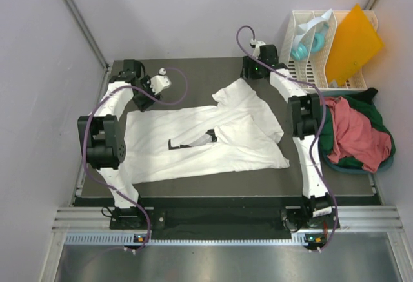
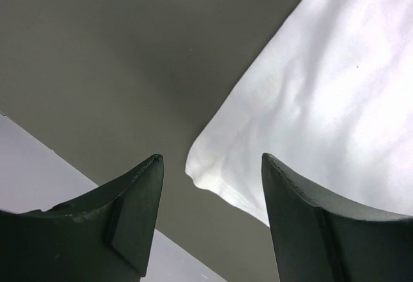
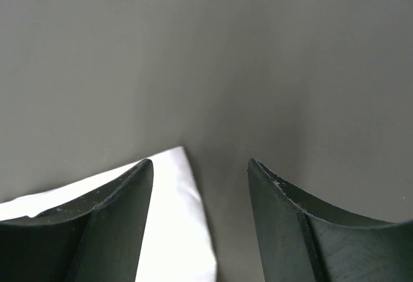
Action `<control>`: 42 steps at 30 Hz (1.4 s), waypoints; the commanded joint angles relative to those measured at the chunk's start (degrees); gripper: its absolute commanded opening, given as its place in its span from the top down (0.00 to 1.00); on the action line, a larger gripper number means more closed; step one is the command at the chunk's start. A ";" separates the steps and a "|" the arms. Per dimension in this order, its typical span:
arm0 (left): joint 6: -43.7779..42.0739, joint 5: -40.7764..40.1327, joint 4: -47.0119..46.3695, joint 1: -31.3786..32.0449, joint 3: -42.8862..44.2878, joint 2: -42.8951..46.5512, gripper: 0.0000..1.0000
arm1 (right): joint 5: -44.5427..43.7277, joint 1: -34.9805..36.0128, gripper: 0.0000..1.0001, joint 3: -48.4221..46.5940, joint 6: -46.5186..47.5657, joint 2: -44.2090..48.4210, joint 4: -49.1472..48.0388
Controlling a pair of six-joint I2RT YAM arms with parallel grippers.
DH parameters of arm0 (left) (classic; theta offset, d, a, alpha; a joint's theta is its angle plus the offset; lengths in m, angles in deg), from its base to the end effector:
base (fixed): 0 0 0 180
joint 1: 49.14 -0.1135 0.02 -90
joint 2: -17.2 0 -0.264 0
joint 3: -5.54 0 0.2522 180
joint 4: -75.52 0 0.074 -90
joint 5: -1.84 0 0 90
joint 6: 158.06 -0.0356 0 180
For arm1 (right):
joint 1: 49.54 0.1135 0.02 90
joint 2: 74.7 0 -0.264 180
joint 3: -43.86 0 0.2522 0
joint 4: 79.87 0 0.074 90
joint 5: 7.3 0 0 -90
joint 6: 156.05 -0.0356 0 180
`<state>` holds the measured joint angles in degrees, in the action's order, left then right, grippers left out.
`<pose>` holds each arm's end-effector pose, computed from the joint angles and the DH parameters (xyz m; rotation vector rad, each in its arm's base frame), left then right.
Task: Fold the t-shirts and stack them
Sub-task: Grap the side of the flattened tshirt furthest away from the robot with both arms
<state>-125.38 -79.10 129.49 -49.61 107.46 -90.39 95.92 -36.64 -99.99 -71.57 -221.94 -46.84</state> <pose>0.4060 -0.0023 0.2461 1.2862 2.2590 0.1604 0.5647 0.1377 0.1769 -0.2721 2.2040 0.4328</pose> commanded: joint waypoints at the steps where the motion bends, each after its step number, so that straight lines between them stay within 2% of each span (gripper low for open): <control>1: -0.43 -1.41 0.93 1.77 0.43 3.27 0.34 | 3.65 -0.51 0.39 -0.88 -2.91 -0.94 -1.95; 6: 0.54 -1.94 0.84 2.23 0.08 4.05 0.34 | 8.93 -0.34 0.39 0.97 -7.65 -0.77 -3.01; 16: 1.07 -2.03 0.84 2.93 0.00 5.46 0.34 | 11.04 -0.25 0.39 3.16 -11.00 -1.91 -3.09; 21: -0.07 -2.64 1.45 2.93 -0.79 5.46 0.34 | 11.22 -0.08 0.45 3.61 -11.27 -1.82 -2.75; 26: -1.65 -6.15 1.19 2.93 -4.04 4.50 0.35 | 10.43 0.01 0.60 5.45 -11.62 -0.77 -2.13; 29: -1.74 -5.37 1.10 2.93 -4.84 4.49 0.36 | 9.47 0.01 0.66 6.24 -11.45 -0.33 -1.43; 34: -0.95 -4.14 1.10 2.93 -5.01 4.93 0.36 | 7.80 0.19 0.71 6.51 -11.27 -0.50 -1.16; 37: -0.69 -4.66 0.84 2.93 -6.59 5.46 0.36 | 6.92 0.45 0.81 5.80 -11.01 -0.59 -0.81; 40: -0.86 -5.19 0.49 2.84 -8.00 5.99 0.36 | 6.04 0.72 0.98 5.80 -10.48 -0.51 -0.46; 42: -1.13 -5.28 -0.04 2.84 -9.14 6.43 0.36 | 5.69 0.89 1.00 5.80 -10.48 -0.50 -0.11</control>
<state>-126.45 -84.19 130.43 -46.84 100.34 -87.07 103.96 -36.94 -95.13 -82.72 -222.94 -50.64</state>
